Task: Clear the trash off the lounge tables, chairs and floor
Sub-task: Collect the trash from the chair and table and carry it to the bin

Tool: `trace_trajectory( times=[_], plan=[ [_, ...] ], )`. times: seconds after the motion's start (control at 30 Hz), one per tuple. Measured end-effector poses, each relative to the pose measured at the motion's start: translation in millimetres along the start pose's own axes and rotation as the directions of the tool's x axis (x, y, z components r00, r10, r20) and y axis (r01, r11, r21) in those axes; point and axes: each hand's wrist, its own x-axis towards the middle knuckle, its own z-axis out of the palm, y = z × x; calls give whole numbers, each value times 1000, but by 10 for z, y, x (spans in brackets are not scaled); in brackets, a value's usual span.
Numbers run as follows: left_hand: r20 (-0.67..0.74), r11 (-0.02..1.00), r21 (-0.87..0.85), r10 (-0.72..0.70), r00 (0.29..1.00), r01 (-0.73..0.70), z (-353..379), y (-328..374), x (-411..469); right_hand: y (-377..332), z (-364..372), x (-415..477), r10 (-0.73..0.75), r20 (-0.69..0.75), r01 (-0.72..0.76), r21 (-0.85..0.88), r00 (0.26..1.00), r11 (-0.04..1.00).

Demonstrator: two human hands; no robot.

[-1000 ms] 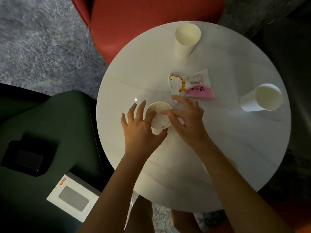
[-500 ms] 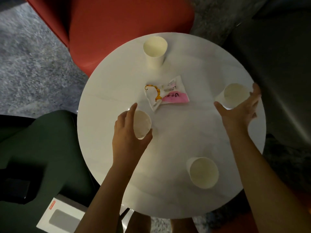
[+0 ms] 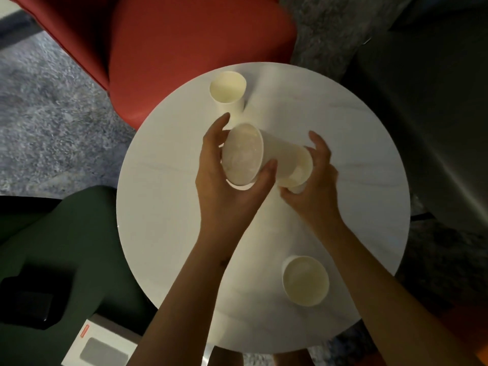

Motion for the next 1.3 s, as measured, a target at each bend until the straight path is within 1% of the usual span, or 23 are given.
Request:
trace_trajectory(
  times=[0.07,0.17,0.23,0.33,0.43,0.53,0.6,0.67,0.73,0.77,0.83,0.9,0.93,1.0,1.07,1.17,1.23,1.3],
  plan=[
    [27,1000,-3,-12,1000,12,64,21,-5,-94,38,-8,-51,27,51,-7,998,999],
    [44,999,22,-26,999,25,111,-26,-34,-210,33,22,-21,62,16,71,998,997],
    [19,996,88,7,1000,-8,89,-78,-33,-248,-3,71,-37,74,30,85,997,996],
    [25,981,176,76,997,-79,30,-158,-12,-303,-36,130,-137,104,129,74,985,989],
    [138,971,218,66,988,-95,29,-237,2,-404,35,155,-232,133,217,124,964,968],
    [224,977,213,-36,974,-13,15,-322,30,-504,172,215,-303,112,290,117,946,950],
    [197,967,255,-45,979,-7,-45,-394,77,-558,275,299,-331,151,306,165,931,938],
    [138,944,330,-18,990,-29,-118,-477,141,-605,361,391,-341,262,272,266,903,925],
    [66,937,349,-52,996,26,-205,-549,214,-599,465,491,-347,379,208,362,858,909],
    [28,940,334,-77,997,64,-248,-586,243,-577,520,548,-330,400,172,381,855,909],
    [-48,945,305,-111,993,120,-334,-661,284,-520,635,710,-216,355,78,365,909,928],
    [-89,945,292,-127,988,148,-399,-714,298,-479,768,891,-52,250,-24,292,967,956],
    [-96,946,286,-131,987,153,-424,-733,296,-466,842,971,11,184,-57,246,983,968],
    [-95,949,276,-129,987,150,-466,-769,281,-465,991,1107,121,64,-131,182,991,974],
    [-96,954,258,-130,987,151,-499,-804,266,-464,1124,1229,214,-28,-208,143,976,968],
    [-101,960,225,-145,984,164,-539,-852,246,-427,1276,1369,240,-95,-240,13,966,971],
    [-96,963,216,-143,985,161,-557,-870,232,-385,1328,1401,216,-91,-225,-92,972,970],
    [-95,964,217,-138,986,155,-574,-875,227,-344,1330,1376,165,-67,-174,-169,984,970]
  ],
)
